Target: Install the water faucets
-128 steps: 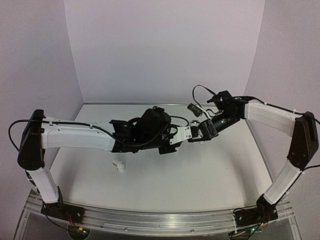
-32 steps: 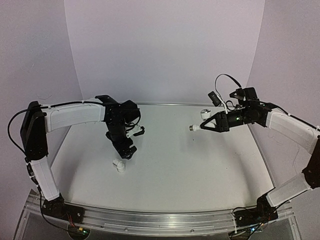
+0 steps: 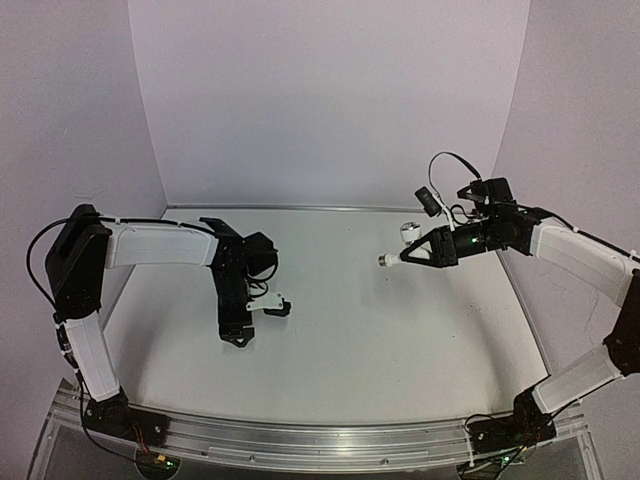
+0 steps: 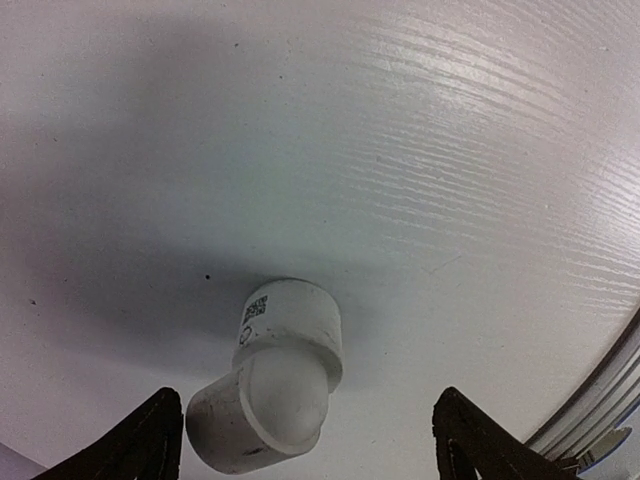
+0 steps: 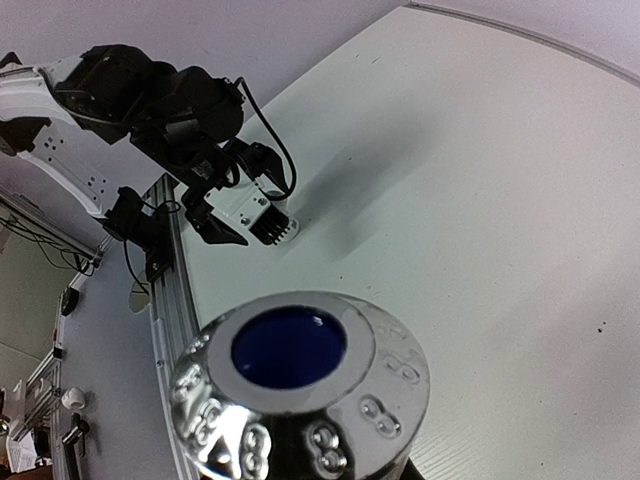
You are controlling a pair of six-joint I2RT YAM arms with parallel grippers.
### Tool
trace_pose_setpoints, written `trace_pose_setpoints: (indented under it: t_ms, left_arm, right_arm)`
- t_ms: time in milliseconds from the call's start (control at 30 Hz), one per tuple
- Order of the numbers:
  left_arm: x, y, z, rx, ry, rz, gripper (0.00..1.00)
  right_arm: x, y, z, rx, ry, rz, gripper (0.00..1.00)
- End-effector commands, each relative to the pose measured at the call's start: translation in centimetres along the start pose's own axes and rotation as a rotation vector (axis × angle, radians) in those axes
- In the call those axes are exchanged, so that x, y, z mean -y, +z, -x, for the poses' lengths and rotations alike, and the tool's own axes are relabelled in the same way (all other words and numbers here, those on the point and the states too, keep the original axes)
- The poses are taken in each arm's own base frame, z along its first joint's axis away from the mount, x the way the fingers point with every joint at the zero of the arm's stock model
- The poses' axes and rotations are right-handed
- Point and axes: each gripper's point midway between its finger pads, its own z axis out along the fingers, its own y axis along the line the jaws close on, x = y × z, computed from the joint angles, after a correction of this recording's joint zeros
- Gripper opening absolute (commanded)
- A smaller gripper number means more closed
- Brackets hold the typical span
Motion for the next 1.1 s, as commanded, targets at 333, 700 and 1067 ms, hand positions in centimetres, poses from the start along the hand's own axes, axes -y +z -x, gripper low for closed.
trace_pose_setpoints:
  t_ms: [333, 700, 1067]
  left_arm:
    - [-0.4, 2.3, 0.0, -0.009, 0.062, 0.016, 0.69]
    - [-0.1, 3.0, 0.4, 0.003, 0.021, -0.002, 0.5]
    - [-0.3, 2.6, 2.1, 0.055, -0.054, -0.029, 0.27]
  right_arm:
    - [-0.7, 0.1, 1.1, 0.023, -0.031, 0.037, 0.0]
    - [-0.6, 0.2, 1.2, 0.023, -0.028, 0.038, 0.0]
    - [-0.7, -0.1, 1.8, 0.034, -0.053, 0.023, 0.0]
